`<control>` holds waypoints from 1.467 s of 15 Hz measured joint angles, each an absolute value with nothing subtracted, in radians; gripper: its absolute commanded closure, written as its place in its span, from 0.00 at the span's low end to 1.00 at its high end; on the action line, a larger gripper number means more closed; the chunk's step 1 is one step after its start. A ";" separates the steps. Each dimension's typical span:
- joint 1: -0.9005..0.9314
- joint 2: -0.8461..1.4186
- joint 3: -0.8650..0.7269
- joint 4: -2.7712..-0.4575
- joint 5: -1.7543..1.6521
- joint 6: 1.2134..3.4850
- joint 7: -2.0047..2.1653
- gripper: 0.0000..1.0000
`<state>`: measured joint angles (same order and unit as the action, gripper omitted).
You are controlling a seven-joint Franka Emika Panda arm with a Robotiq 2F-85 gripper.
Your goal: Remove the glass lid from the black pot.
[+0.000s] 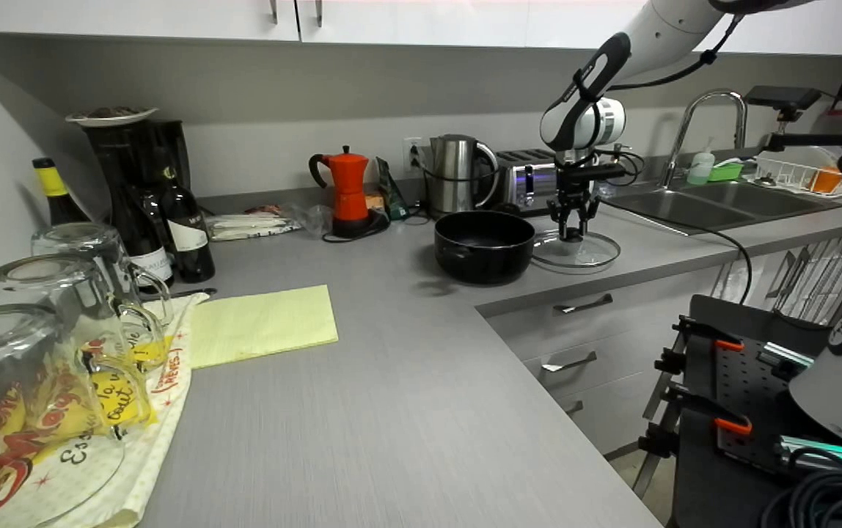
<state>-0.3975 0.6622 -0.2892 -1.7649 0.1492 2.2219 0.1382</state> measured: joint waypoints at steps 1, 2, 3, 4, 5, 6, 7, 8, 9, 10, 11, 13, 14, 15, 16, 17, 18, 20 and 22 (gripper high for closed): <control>-0.398 0.670 -0.289 -1.758 0.147 2.222 0.140 0.75; -0.398 0.677 -0.289 -1.751 0.145 2.222 0.141 0.75; -0.398 0.683 -0.289 -1.744 0.145 2.223 0.141 0.75; -0.398 0.687 -0.289 -1.737 0.145 2.224 0.141 0.75; -0.398 0.690 -0.289 -1.732 0.145 2.227 0.141 0.75; -0.397 0.694 -0.289 -1.727 0.144 2.230 0.141 0.75; -0.397 0.697 -0.289 -1.722 0.144 2.235 0.141 0.75; -0.397 0.701 -0.289 -1.716 0.144 2.237 0.140 0.75; -0.397 0.705 -0.289 -1.710 0.144 2.239 0.140 0.75; -0.397 0.708 -0.288 -1.706 0.144 2.240 0.140 0.75; -0.398 0.711 -0.287 -1.700 0.144 2.240 0.138 0.75; -0.400 0.717 -0.280 -1.691 0.145 2.240 0.134 0.75; -0.403 0.720 -0.273 -1.686 0.147 2.240 0.129 0.75; -0.407 0.723 -0.265 -1.682 0.152 2.240 0.121 0.75; -0.412 0.727 -0.256 -1.677 0.158 2.240 0.113 0.75; -0.417 0.731 -0.247 -1.671 0.164 2.240 0.104 0.75; -0.423 0.735 -0.239 -1.666 0.169 2.240 0.094 0.75; -0.434 0.737 -0.227 -1.659 0.172 2.237 0.080 0.75; -0.440 0.738 -0.222 -1.656 0.172 2.235 0.075 0.75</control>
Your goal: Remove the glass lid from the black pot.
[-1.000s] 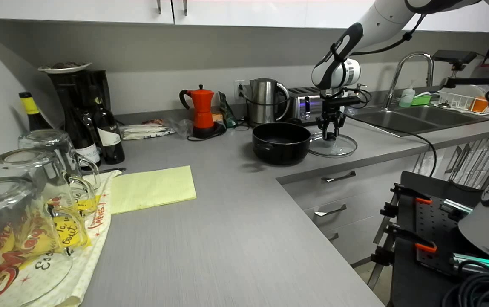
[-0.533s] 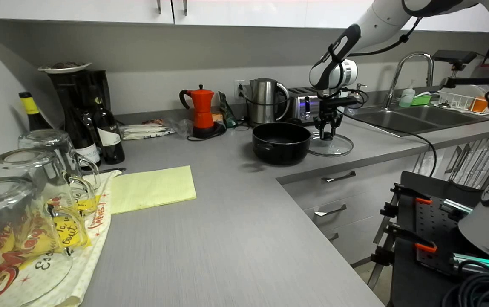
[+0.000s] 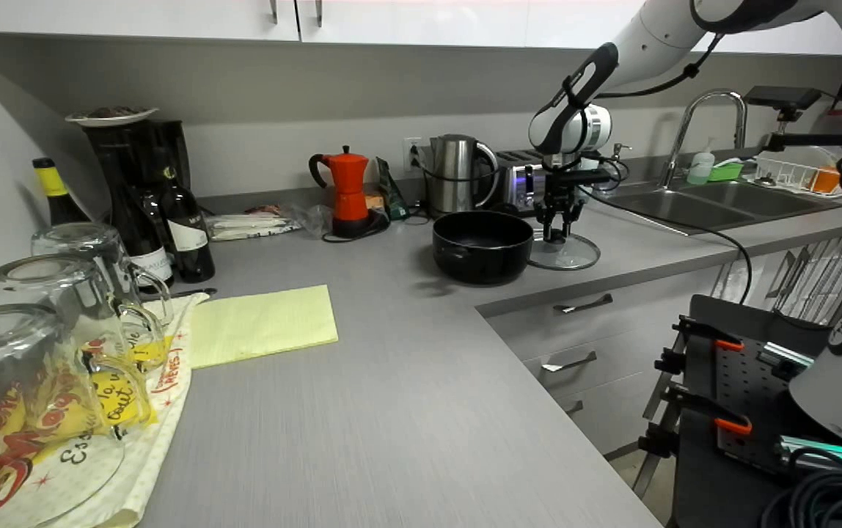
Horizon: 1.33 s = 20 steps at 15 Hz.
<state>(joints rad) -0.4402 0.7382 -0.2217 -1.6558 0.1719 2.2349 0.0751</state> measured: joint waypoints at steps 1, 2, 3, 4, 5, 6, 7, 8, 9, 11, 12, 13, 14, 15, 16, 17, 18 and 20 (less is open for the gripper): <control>-0.442 0.739 -0.220 -1.655 0.172 2.234 0.075 0.75; -0.442 0.739 -0.220 -1.654 0.172 2.234 0.074 0.32; -0.442 0.740 -0.220 -1.653 0.172 2.234 0.074 0.24; -0.443 0.741 -0.219 -1.651 0.172 2.234 0.074 0.18; -0.443 0.742 -0.217 -1.651 0.172 2.235 0.073 0.12; -0.443 0.744 -0.214 -1.651 0.172 2.237 0.073 0.04; -0.442 0.745 -0.211 -1.651 0.172 2.239 0.073 0.01; -0.440 0.744 -0.208 -1.651 0.172 2.245 0.073 0.00; -0.438 0.743 -0.206 -1.651 0.172 2.255 0.072 0.00; -0.430 0.730 -0.203 -1.661 0.172 2.289 0.057 0.00; -0.424 0.717 -0.202 -1.675 0.171 2.315 0.045 0.00; -0.416 0.697 -0.201 -1.695 0.169 2.342 0.031 0.00; -0.408 0.673 -0.201 -1.721 0.165 2.371 0.015 0.00; -0.398 0.643 -0.200 -1.755 0.161 2.398 -0.004 0.00; -0.387 0.608 -0.200 -1.793 0.154 2.423 -0.024 0.00; -0.377 0.570 -0.199 -1.835 0.147 2.442 -0.044 0.00; -0.367 0.530 -0.198 -1.877 0.139 2.453 -0.066 0.00; -0.351 0.448 -0.195 -1.964 0.119 2.463 -0.112 0.00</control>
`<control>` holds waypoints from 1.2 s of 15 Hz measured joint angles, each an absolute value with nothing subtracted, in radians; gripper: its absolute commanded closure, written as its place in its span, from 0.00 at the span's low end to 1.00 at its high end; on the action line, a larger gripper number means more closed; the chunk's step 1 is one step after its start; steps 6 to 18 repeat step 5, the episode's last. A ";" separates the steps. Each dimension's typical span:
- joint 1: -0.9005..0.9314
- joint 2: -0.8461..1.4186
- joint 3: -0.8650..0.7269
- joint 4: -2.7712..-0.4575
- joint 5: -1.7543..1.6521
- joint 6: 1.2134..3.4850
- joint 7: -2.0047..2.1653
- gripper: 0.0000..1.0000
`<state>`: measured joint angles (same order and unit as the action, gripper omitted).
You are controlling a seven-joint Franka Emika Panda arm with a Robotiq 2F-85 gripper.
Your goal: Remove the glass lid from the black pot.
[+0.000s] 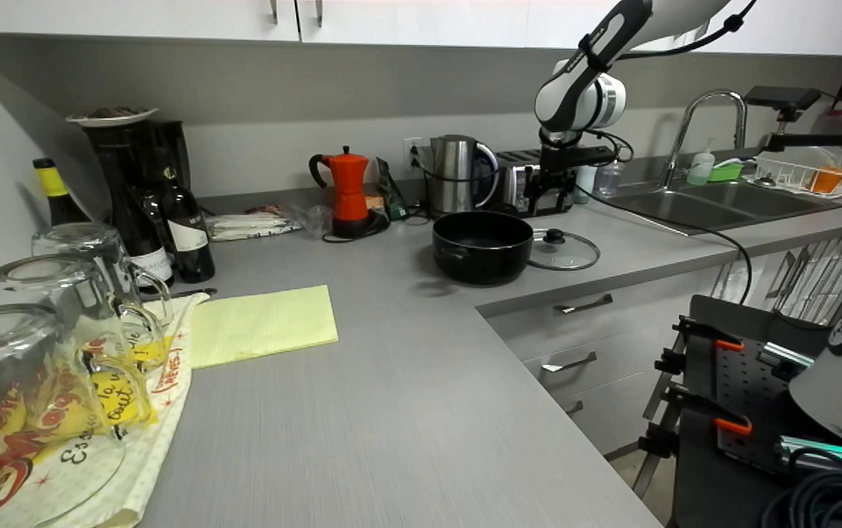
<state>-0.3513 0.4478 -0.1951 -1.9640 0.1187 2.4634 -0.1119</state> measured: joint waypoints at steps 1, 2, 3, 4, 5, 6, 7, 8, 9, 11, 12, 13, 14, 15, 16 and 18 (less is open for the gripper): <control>-0.345 0.408 -0.193 -2.005 0.108 2.465 -0.136 0.00; -0.341 0.369 -0.190 -2.046 0.103 2.466 -0.164 0.00; -0.338 0.331 -0.186 -2.083 0.100 2.466 -0.194 0.00; -0.335 0.297 -0.183 -2.116 0.099 2.466 -0.224 0.00; -0.333 0.265 -0.179 -2.146 0.099 2.466 -0.255 0.00; -0.333 0.265 -0.179 -2.146 0.099 2.466 -0.255 0.00; -0.333 0.265 -0.179 -2.146 0.099 2.466 -0.255 0.00; -0.333 0.265 -0.179 -2.146 0.099 2.466 -0.255 0.00; -0.333 0.265 -0.179 -2.146 0.099 2.466 -0.255 0.00; -0.333 0.265 -0.179 -2.146 0.099 2.466 -0.255 0.00; -0.333 0.265 -0.179 -2.146 0.099 2.466 -0.255 0.00; -0.333 0.265 -0.179 -2.146 0.099 2.466 -0.255 0.00; -0.333 0.265 -0.179 -2.146 0.099 2.466 -0.255 0.00; -0.333 0.265 -0.179 -2.146 0.099 2.466 -0.255 0.00; -0.333 0.265 -0.179 -2.146 0.099 2.466 -0.255 0.00; -0.333 0.265 -0.179 -2.146 0.099 2.466 -0.255 0.00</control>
